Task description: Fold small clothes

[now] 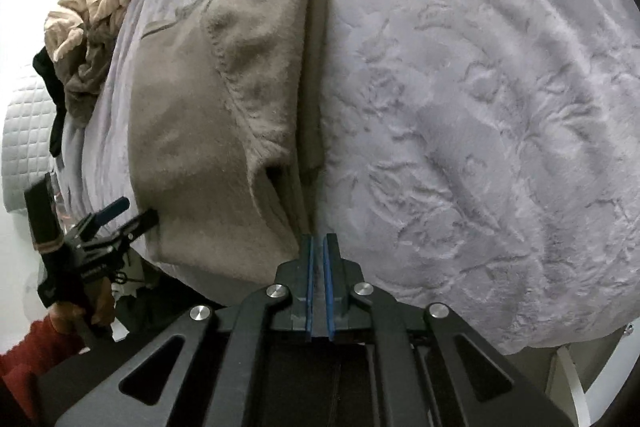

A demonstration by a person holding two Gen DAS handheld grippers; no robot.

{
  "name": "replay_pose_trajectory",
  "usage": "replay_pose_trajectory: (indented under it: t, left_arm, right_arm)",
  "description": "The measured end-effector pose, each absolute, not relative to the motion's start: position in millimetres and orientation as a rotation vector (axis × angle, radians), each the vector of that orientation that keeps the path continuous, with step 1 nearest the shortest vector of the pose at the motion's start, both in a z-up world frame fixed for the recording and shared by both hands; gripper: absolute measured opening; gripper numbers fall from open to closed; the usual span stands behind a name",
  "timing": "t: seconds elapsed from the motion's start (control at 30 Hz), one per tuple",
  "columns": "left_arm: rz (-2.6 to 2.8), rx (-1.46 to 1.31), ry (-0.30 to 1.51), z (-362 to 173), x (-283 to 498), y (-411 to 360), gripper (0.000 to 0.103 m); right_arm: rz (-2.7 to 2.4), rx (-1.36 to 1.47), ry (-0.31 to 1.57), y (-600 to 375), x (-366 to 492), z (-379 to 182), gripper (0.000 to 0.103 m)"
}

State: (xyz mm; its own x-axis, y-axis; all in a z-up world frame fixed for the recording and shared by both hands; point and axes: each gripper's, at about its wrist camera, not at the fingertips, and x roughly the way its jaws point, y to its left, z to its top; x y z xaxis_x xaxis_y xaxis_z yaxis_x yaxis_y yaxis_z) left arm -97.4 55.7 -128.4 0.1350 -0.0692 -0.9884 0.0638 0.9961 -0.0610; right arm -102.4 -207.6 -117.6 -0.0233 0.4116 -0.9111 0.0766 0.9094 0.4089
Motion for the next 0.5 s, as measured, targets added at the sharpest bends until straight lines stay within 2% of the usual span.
replay_pose_trajectory:
  t: [0.37, 0.43, 0.47, 0.5]
  left_arm:
    - [-0.043, -0.060, 1.420, -98.8, -90.5, 63.8, 0.102]
    - [-0.038, -0.068, 1.419, -95.2, -86.8, 63.0, 0.102]
    - [-0.031, -0.061, 1.417, -93.0, -84.2, 62.2, 0.102]
    - [-0.023, -0.052, 1.415, -90.0, -81.1, 60.9, 0.102]
  right_arm:
    - [0.279, 0.323, 1.577, -148.3, -69.8, -109.0, 0.008]
    - [0.281, 0.318, 1.562, -140.6, -66.0, -103.2, 0.037]
    - [0.279, 0.314, 1.546, -136.4, -62.5, -98.6, 0.078]
    - [0.274, 0.315, 1.526, -133.4, -60.4, -95.1, 0.097]
